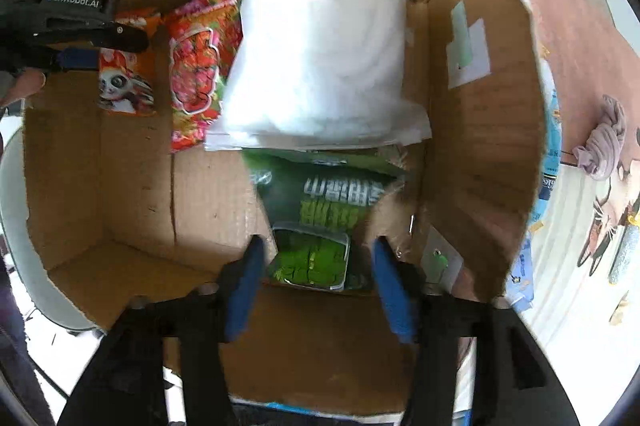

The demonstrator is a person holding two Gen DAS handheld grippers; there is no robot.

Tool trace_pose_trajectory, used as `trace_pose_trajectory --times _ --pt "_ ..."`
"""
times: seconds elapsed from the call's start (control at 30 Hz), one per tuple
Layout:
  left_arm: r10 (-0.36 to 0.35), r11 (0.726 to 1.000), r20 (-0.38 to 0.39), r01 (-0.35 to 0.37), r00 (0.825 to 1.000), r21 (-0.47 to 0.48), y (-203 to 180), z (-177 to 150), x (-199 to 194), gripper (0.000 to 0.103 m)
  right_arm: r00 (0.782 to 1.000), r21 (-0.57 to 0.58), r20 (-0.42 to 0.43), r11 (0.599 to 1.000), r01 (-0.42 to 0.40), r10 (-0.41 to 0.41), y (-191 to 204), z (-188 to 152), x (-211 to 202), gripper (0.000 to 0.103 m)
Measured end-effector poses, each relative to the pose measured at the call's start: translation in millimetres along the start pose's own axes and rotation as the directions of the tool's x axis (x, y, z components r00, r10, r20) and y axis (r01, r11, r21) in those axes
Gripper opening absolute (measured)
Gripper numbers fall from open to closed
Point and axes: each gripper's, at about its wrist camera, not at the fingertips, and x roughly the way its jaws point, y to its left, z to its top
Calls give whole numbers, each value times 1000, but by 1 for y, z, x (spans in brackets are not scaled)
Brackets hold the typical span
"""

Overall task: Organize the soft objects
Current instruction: 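Carry both snack bags into the box and open both tools, then grasp the blue cat-print pouch with the left tool while the right tool grasps the glittery slipper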

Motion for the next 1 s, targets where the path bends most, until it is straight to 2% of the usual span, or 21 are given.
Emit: trace_pose_trajectory --times 0.03,0.1,0.17,0.2,0.27,0.5,0.7,0.87,1.0 --pt "-7 1000 13 7 1000 2 -1 -3 -7 62 1000 -2 18 1000 -1 1 1 -1 -7 71" --pt "-6 1000 43 6 999 6 2 -12 -20 77 999 -1 32 1000 2 -2 1 -3 -17 74" --pt "-3 1000 83 3 997 10 4 -26 -36 82 998 -4 62 1000 8 -7 -1 -8 -30 86" --pt "3 1000 97 -4 995 15 5 -31 -43 92 997 -2 80 1000 13 -13 -1 -9 -37 93" --pt "8 1000 134 -11 991 25 4 -45 -54 100 994 -1 110 1000 15 -14 -3 -14 -49 102" --pt "-9 999 224 1 975 34 10 -102 -82 101 980 13 201 1000 4 -6 -17 -35 -79 103" --pt "5 1000 310 -11 951 19 7 -153 -102 101 960 -6 281 1000 -8 9 -15 -72 -107 103" --pt "-7 1000 332 2 943 13 -2 -183 -116 101 947 -24 311 997 -75 79 -18 -99 -126 103" --pt "4 1000 376 -9 926 13 -24 -200 -137 101 934 -32 339 993 -110 114 -31 -114 -140 103"
